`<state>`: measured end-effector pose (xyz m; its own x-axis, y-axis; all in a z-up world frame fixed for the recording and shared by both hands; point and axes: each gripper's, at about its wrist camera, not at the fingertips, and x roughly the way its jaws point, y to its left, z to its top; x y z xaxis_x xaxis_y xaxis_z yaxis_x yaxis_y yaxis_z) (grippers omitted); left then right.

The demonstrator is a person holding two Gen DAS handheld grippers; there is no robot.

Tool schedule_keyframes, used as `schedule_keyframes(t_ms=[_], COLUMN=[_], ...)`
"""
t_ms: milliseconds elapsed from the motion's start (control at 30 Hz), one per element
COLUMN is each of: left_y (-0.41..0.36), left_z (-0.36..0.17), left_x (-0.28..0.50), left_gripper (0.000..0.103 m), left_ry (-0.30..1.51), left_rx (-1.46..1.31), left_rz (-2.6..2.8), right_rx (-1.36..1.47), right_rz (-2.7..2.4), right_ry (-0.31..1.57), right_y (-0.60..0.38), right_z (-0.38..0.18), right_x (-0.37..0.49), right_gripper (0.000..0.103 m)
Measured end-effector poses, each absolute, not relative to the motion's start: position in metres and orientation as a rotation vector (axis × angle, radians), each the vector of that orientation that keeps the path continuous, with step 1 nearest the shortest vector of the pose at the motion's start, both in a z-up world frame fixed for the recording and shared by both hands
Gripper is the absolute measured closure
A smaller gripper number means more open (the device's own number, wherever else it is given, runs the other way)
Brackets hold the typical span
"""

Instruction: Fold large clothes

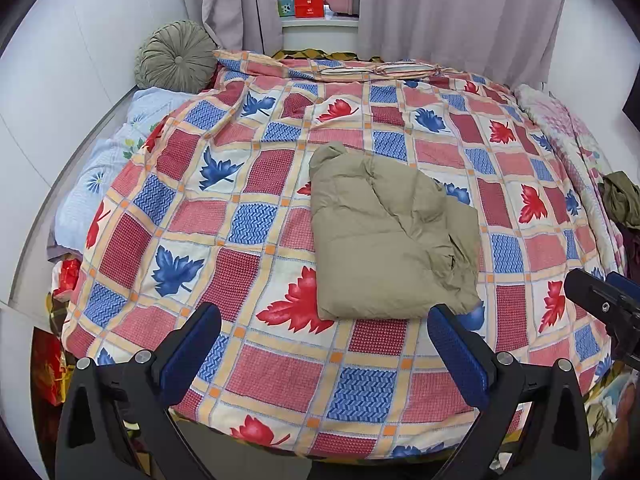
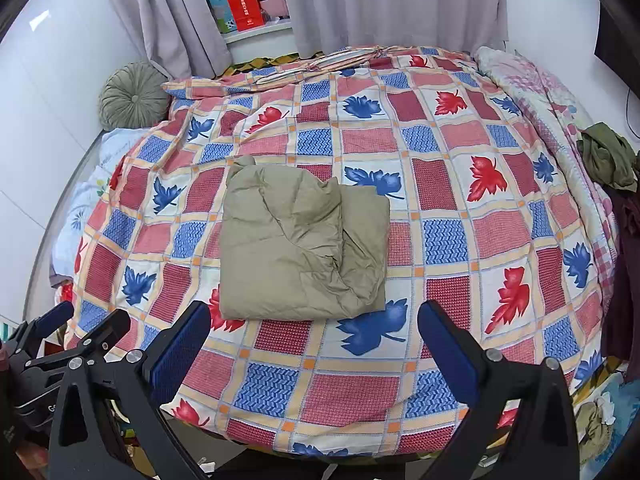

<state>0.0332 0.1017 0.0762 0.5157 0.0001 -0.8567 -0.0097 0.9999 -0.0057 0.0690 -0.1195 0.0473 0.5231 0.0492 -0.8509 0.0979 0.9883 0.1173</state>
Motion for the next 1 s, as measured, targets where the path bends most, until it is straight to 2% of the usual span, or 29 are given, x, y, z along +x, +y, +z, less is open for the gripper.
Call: schedule_keyframes(t_ms=[1000], left_y=[0.1036], left_z=[0.0727], left_x=[0.0340], left_gripper=[0.000], left_ry=[1.021], left_rx=[-0.012], left_rz=[-0.008], right_rx=[0.158], right_rz=[-0.029], right_ry=[1.024], right_y=[-0.1181], right_z=[0.0480], right_x=[0.0704], right_gripper=[0.000])
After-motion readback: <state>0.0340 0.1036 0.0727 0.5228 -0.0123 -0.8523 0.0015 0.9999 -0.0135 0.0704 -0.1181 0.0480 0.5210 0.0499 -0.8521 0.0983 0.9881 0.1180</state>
